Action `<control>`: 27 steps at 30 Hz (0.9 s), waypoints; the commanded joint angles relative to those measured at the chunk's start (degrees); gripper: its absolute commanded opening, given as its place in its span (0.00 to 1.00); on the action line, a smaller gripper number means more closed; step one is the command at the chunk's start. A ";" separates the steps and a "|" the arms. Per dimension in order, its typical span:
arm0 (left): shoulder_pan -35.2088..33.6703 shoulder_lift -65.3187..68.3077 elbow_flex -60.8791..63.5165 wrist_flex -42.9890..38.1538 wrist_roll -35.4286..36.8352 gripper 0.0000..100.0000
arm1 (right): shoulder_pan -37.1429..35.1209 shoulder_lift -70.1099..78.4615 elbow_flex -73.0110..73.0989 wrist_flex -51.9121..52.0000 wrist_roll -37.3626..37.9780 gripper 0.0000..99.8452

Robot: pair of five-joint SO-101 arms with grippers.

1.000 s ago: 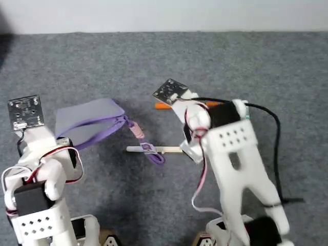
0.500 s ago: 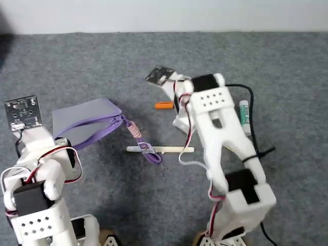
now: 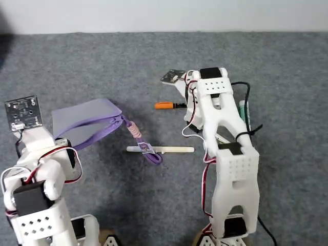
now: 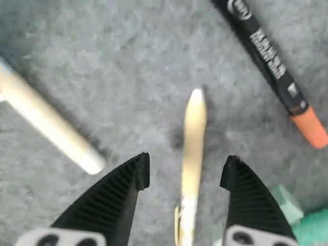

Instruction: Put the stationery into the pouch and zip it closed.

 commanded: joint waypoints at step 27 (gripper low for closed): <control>-0.09 0.70 -3.30 0.18 0.44 0.02 | 2.68 -13.67 -5.19 11.74 -5.10 0.01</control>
